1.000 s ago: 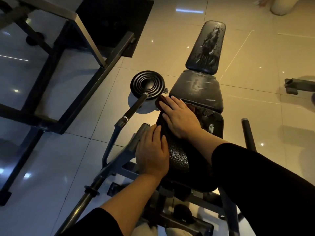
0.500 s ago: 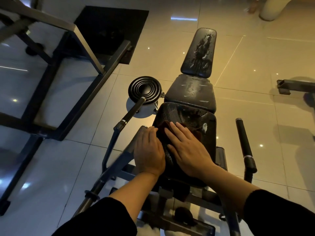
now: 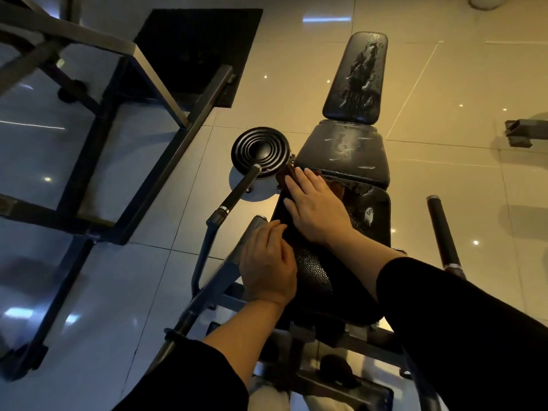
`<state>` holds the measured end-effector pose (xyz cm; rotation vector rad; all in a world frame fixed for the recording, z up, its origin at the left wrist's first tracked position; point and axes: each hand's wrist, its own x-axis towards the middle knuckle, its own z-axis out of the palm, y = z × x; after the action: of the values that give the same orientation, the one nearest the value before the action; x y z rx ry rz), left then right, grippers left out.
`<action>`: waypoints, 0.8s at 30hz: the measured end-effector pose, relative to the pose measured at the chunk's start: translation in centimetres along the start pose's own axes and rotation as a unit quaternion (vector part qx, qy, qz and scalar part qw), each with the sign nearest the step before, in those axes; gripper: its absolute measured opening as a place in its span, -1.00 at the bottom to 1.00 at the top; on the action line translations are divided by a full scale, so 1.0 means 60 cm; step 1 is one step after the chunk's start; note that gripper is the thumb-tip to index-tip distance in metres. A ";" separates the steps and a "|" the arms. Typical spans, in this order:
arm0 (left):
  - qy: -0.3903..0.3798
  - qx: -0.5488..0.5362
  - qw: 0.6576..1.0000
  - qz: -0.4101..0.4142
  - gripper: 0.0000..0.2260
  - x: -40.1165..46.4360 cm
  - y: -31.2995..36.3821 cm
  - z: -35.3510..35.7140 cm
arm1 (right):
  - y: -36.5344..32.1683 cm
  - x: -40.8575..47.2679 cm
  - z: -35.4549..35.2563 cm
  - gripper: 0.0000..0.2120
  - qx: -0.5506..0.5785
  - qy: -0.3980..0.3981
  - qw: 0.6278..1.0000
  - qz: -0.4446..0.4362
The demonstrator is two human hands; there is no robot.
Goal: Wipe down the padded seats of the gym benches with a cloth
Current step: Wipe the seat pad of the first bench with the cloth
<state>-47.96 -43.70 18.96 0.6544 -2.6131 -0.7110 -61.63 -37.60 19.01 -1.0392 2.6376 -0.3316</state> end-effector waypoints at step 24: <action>-0.022 0.070 0.996 0.042 -0.82 -0.003 0.012 -0.006 | 0.019 -0.040 -0.014 -0.48 -0.012 -0.011 1.000 -0.001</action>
<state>-47.87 -43.21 19.62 0.5694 -2.7327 -0.5257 -60.99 -35.04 19.85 -1.0457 2.6272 -0.2875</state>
